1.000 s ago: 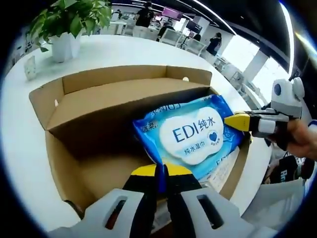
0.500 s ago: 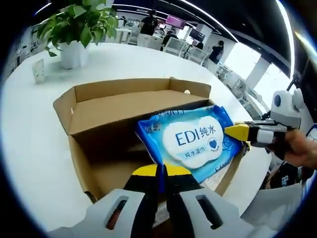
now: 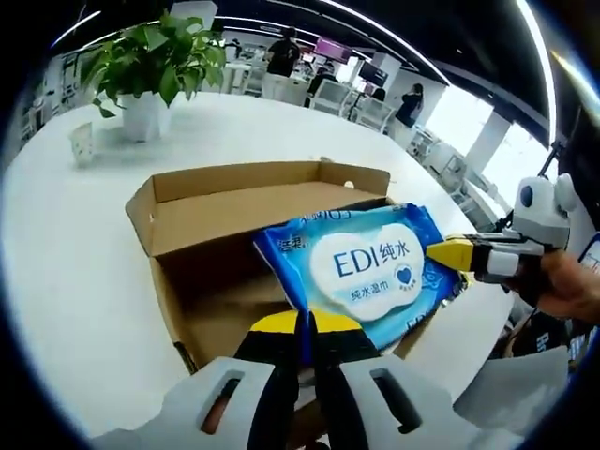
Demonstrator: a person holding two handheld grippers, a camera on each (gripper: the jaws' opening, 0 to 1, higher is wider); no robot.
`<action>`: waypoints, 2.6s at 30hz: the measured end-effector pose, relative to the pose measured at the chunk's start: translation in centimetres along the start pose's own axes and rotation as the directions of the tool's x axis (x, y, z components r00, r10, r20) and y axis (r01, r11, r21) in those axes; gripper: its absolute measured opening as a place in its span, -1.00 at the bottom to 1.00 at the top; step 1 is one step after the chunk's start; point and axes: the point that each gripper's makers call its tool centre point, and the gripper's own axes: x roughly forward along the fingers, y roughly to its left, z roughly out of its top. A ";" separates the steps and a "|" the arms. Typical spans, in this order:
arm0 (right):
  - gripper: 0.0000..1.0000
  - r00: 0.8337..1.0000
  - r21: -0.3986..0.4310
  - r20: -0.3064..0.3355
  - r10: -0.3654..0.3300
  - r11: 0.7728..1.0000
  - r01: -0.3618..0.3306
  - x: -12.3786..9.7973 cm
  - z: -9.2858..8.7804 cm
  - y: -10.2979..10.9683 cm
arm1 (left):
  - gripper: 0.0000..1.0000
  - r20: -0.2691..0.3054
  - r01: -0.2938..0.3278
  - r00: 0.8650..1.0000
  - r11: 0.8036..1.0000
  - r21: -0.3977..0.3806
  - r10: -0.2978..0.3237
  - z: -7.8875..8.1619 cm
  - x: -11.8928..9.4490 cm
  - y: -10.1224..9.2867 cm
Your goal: Operate the shoe box by opening the lid, removing the specified soft item, and placing it in the target area until the item is outside and the box remains undamaged.
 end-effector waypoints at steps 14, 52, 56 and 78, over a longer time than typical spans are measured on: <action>-1.00 0.999 0.007 0.031 -0.015 1.000 0.015 -2.5 0.0 -1.0 | -1.00 0.004 0.020 1.000 0.998 0.055 -0.020 0.7 -0.1 -2.4; -1.00 0.981 0.154 0.115 -0.155 0.979 0.137 -12.7 -3.7 -9.7 | -1.00 -0.064 0.179 0.984 0.960 0.216 -0.168 0.4 3.9 -14.9; -1.00 0.978 0.169 0.119 -0.169 0.975 0.147 -13.8 -4.3 -10.6 | -1.00 -0.078 0.195 0.980 0.954 0.227 -0.182 0.1 4.6 -16.2; -1.00 0.965 0.231 0.115 -0.235 0.951 0.204 -19.7 -7.7 -15.6 | -1.00 -0.132 0.268 0.961 0.930 0.252 -0.241 -1.9 7.8 -23.7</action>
